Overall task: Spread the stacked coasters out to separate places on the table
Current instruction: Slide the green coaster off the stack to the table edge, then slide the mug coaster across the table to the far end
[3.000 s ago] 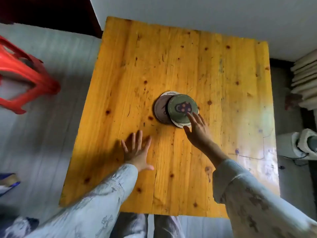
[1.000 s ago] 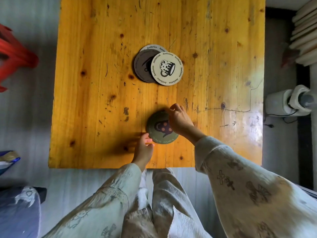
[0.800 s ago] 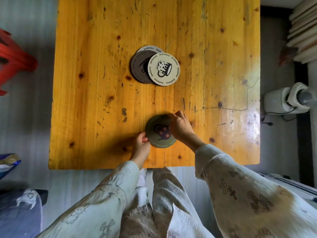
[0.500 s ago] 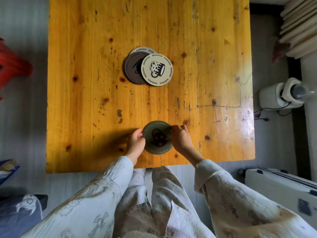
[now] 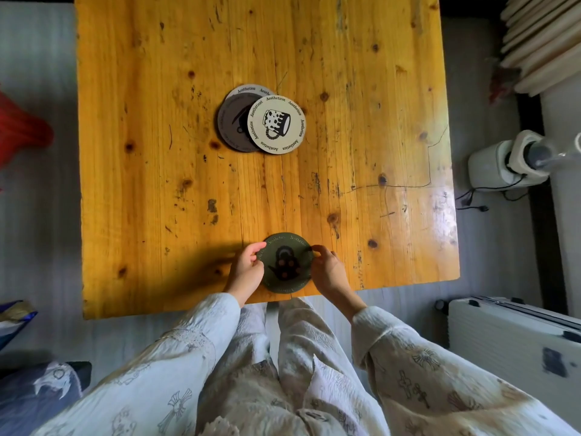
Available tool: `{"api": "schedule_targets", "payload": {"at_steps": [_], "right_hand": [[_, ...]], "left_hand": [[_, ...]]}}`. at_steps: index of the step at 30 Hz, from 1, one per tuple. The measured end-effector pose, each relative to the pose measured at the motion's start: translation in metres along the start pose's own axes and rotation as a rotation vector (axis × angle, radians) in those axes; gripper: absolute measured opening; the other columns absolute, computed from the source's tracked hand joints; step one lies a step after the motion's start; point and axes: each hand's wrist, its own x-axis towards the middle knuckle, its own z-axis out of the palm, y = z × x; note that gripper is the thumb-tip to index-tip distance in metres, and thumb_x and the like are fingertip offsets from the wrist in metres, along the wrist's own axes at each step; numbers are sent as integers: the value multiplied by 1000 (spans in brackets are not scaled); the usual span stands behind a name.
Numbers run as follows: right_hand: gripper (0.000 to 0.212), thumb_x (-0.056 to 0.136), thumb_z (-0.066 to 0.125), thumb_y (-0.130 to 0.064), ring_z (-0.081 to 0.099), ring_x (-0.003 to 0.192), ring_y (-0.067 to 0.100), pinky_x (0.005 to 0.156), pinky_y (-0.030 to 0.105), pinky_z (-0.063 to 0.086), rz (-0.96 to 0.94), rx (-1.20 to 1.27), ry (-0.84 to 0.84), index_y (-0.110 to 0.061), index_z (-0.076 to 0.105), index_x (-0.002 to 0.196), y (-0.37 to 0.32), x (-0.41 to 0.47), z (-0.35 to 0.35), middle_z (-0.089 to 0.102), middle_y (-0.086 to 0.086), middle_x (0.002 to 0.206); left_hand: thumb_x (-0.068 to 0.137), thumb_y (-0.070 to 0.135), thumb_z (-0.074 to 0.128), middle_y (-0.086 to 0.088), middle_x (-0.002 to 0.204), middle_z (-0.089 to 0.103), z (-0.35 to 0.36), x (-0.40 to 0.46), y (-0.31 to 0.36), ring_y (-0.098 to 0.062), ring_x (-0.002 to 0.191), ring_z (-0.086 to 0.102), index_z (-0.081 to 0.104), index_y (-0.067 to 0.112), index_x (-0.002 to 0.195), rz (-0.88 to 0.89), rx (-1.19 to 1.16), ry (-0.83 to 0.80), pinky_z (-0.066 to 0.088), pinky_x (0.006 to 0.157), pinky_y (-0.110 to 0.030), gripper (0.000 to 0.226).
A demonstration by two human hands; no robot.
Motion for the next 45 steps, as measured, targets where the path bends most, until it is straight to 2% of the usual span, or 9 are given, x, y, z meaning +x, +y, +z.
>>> {"api": "schedule_targets", "payload": {"at_steps": [15, 21, 25, 29, 31, 34, 38, 42, 45], "right_hand": [[36, 91, 36, -2, 53, 111, 37, 96, 47, 49, 33, 35, -19, -3, 49, 125, 7, -8, 1, 54, 25, 122], [31, 96, 36, -17, 61, 98, 36, 86, 48, 53, 3, -40, -12, -4, 52, 119, 0, -1, -8, 61, 24, 117], [35, 95, 41, -23, 56, 107, 37, 92, 44, 50, -105, -119, 32, -4, 51, 123, -23, 20, -31, 56, 22, 124], [36, 95, 41, -17, 45, 121, 35, 102, 46, 42, -282, -296, 105, -10, 47, 130, -53, 51, -48, 50, 19, 131], [39, 94, 43, -21, 38, 128, 31, 103, 44, 41, -360, -372, 132, -13, 43, 133, -71, 70, -53, 45, 15, 139], [53, 93, 47, -26, 22, 140, 30, 113, 45, 31, -452, -452, 185, -16, 28, 141, -98, 100, -56, 30, 12, 151], [69, 90, 52, -37, 7, 146, 28, 118, 44, 15, -578, -619, 206, -21, 15, 146, -131, 139, -50, 12, 11, 158], [75, 87, 53, -43, 13, 144, 31, 116, 47, 19, -665, -760, 252, -19, 14, 146, -151, 164, -47, 15, 14, 156], [67, 94, 45, -34, 12, 143, 39, 115, 54, 18, -717, -899, 250, -17, 8, 147, -140, 167, -45, 12, 22, 156]], "left_hand": [[89, -3, 33, -7, 137, 43, 2, -8, -1, -21, 127, 37, 48, 19, 123, 25, 58, -12, 32, 103, -34, 43], [90, 7, 42, -10, 135, 45, -2, 3, 3, -24, 122, 43, 44, 16, 126, 124, 303, 9, 37, 100, -35, 36], [90, 14, 46, -5, 146, 30, -11, 23, 22, -25, 137, 25, 38, 20, 133, 290, 544, 29, 26, 110, -38, 44], [87, 28, 54, 0, 156, -16, -29, 54, 50, -27, 141, -20, 7, 33, 143, 289, 807, 31, -3, 114, -60, 74], [81, 34, 62, -4, 152, -28, -38, 70, 64, -30, 137, -29, -7, 34, 142, 295, 914, 44, -8, 107, -68, 92], [74, 38, 68, -6, 148, -36, -46, 88, 75, -32, 135, -32, -16, 35, 140, 277, 1058, 40, -6, 103, -72, 107], [74, 37, 67, -5, 148, -36, -46, 100, 70, -32, 135, -31, -16, 37, 139, 252, 1100, 76, -3, 103, -72, 106], [73, 34, 69, -3, 149, -34, -49, 106, 73, -30, 136, -30, -14, 39, 139, 269, 1063, 124, -4, 103, -71, 107], [72, 29, 71, -1, 151, -31, -50, 103, 67, -28, 137, -29, -9, 41, 140, 303, 1003, 127, -6, 103, -70, 106]]}}
